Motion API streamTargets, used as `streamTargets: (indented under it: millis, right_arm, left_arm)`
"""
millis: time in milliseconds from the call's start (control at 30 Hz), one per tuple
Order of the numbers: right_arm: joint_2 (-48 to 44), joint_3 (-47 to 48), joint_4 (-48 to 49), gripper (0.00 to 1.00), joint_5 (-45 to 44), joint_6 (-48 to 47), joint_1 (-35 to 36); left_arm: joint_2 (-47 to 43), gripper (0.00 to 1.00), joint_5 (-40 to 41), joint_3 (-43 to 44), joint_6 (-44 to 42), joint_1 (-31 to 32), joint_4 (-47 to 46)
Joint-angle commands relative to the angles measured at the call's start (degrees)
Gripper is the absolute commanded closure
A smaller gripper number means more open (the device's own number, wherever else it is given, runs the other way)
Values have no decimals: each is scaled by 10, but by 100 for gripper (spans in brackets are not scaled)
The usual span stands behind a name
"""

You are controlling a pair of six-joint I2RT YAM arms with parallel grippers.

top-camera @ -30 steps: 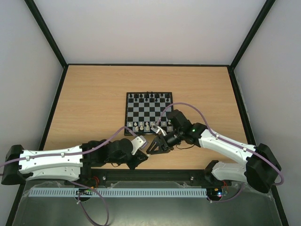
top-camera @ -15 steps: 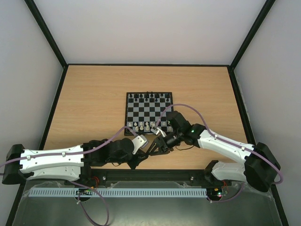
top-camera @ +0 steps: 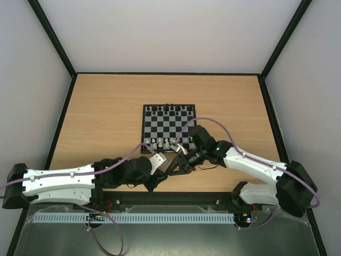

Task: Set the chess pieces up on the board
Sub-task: Place the chess piece on the chessboard.

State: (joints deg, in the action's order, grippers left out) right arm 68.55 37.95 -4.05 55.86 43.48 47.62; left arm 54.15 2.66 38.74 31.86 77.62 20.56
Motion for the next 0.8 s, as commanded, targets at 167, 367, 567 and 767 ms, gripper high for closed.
streamTargets:
  millis: [167,367,567,767]
  right_arm:
    - [10,-5,13,71,24,12,4]
    - [14,-5,21,76,27,17,4]
    - [15,-3,28,86,30,23,4]
    - [9,8,28,88,26,32,3]
  left_arm:
    - [-8,89,5,17,-14,5,-22]
    - [-12,89,7,16,-17,5,-31]
    - [-14,84,6,16,-16,5,-37]
    - [-14,65,23,24,-10,5,-22]
